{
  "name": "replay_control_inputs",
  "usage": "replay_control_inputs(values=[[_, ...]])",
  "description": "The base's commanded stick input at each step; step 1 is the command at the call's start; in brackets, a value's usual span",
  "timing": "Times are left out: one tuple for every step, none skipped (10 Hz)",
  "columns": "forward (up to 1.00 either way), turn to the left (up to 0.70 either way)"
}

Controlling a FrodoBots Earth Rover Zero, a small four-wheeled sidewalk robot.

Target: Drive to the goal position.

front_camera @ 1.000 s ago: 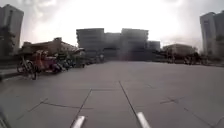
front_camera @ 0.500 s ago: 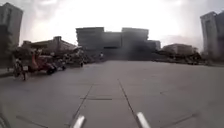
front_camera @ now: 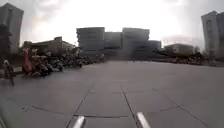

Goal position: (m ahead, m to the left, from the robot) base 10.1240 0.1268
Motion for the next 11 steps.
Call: replay_control_inputs(values=[[1.00, 0.00], [1.00, 0.00], [1.00, 0.00], [1.00, 0.00], [1.00, 0.00], [1.00, 0.00], [1.00, 0.00], [1.00, 0.00], [1.00, 0.00], [1.00, 0.00], [1.00, 0.00]])
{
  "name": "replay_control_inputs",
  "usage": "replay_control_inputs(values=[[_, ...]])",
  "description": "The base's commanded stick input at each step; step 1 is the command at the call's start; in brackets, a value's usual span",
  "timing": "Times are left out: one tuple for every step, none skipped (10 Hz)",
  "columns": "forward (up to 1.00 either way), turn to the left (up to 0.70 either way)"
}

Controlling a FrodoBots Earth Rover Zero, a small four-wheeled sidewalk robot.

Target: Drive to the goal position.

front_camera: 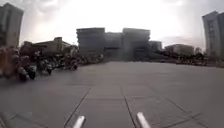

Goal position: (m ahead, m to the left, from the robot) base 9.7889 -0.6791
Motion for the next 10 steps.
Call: replay_control_inputs(values=[[1.00, 0.00], [1.00, 0.00], [1.00, 0.00], [1.00, 0.00], [1.00, 0.00], [1.00, 0.00], [1.00, 0.00], [1.00, 0.00], [1.00, 0.00], [1.00, 0.00]])
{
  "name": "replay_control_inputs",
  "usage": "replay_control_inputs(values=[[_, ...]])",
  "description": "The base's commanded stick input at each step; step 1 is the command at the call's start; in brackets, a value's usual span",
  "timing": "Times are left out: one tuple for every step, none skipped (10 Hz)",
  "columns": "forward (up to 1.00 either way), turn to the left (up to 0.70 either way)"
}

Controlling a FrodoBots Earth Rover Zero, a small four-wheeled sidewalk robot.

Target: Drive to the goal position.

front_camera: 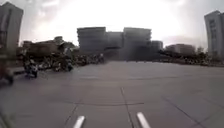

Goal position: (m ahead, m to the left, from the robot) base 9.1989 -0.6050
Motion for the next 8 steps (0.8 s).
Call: replay_control_inputs(values=[[1.00, 0.00], [1.00, 0.00], [1.00, 0.00], [1.00, 0.00], [1.00, 0.00], [1.00, 0.00], [1.00, 0.00], [1.00, 0.00]])
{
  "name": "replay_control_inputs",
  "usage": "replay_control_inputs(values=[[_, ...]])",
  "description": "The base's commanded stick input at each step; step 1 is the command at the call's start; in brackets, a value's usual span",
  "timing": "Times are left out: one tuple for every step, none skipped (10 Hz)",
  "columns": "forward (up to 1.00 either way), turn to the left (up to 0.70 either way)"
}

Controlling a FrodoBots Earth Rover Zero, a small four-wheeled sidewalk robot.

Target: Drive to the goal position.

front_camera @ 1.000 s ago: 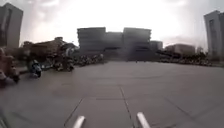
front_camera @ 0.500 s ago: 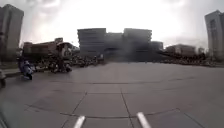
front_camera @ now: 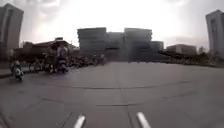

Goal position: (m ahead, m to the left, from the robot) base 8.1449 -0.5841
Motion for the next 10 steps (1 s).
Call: replay_control_inputs(values=[[1.00, 0.00], [1.00, 0.00], [1.00, 0.00], [1.00, 0.00], [1.00, 0.00], [1.00, 0.00], [1.00, 0.00], [1.00, 0.00], [1.00, 0.00], [1.00, 0.00]])
